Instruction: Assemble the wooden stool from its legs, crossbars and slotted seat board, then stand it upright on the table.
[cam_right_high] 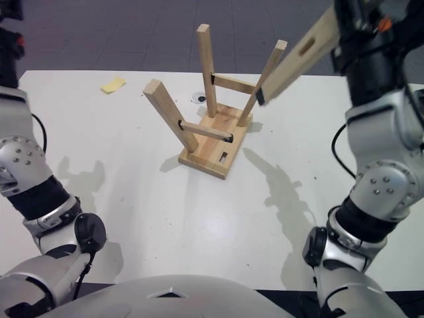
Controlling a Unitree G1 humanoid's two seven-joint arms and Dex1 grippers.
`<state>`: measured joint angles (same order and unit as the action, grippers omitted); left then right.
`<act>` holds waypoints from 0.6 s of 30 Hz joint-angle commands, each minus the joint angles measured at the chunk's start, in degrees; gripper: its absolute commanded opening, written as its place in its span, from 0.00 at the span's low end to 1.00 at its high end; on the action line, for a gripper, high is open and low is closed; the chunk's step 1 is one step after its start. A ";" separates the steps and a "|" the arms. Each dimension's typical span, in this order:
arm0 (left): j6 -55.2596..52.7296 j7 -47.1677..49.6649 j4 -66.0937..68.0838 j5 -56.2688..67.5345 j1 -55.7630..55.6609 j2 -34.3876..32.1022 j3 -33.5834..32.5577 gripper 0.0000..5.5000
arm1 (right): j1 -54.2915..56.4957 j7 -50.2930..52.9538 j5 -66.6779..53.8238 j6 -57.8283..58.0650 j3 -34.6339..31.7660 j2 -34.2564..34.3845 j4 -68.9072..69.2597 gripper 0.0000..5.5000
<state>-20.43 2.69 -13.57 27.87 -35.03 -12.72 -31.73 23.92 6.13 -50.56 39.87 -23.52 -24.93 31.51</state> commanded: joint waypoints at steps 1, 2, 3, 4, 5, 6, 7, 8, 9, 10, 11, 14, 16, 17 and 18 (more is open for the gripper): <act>1.95 4.49 6.68 -6.33 2.48 1.60 3.39 0.98 | -5.48 5.18 3.79 -1.09 4.37 7.66 -0.22 0.18; 2.46 4.85 7.38 -6.79 2.25 2.46 4.37 0.98 | -6.96 6.06 4.14 -1.99 5.21 10.22 -0.22 0.18; 2.95 5.20 8.07 -7.15 1.93 3.36 5.32 0.98 | -8.49 6.91 4.32 -2.83 5.71 12.77 -0.33 0.18; 3.43 5.45 8.55 -7.68 1.70 3.98 6.30 0.98 | -9.77 7.48 4.11 -3.60 5.87 14.93 -0.32 0.18; 3.98 5.71 8.95 -8.10 1.49 4.63 7.14 0.98 | -11.26 7.99 4.24 -4.45 6.04 16.78 -0.16 0.18; 4.57 6.00 9.56 -8.32 1.27 5.19 7.85 0.98 | -12.68 8.63 3.81 -5.34 5.95 18.95 0.19 0.18; 5.04 6.15 9.98 -8.50 1.11 5.61 8.39 0.98 | -13.74 9.31 3.31 -5.98 5.90 20.71 0.60 0.18; 5.39 6.24 10.37 -8.50 0.98 5.93 8.71 0.98 | -14.58 9.81 2.91 -6.46 6.01 22.05 0.88 0.18; 5.62 6.26 10.75 -8.45 0.86 6.11 8.89 0.98 | -15.13 10.12 2.65 -6.80 6.20 23.08 1.04 0.18; 5.86 6.25 11.10 -8.46 0.81 6.21 9.09 0.98 | -15.70 10.41 2.36 -7.09 6.48 24.20 1.05 0.18; 6.07 6.24 11.42 -8.43 0.76 6.24 9.27 0.98 | -16.22 10.58 2.19 -7.35 6.73 25.19 0.85 0.18; 6.40 6.13 12.27 -8.48 0.45 6.29 9.93 0.98 | -17.47 11.37 3.24 -8.37 7.67 27.63 0.02 0.18; 6.48 6.17 12.53 -8.48 0.23 6.28 10.18 0.98 | -18.48 11.49 5.04 -9.67 7.79 28.53 -1.51 0.18; 6.52 6.19 12.63 -8.44 0.15 6.26 10.24 0.98 | -18.88 11.71 6.09 -10.24 7.79 28.70 -2.19 0.18; 6.54 6.26 12.72 -8.39 0.10 6.23 10.26 0.98 | -19.22 11.98 7.54 -10.69 7.81 28.58 -3.15 0.18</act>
<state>-14.21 8.40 -1.26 19.77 -33.74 -6.33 -21.82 6.08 16.93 -46.13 30.16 -15.64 3.36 30.55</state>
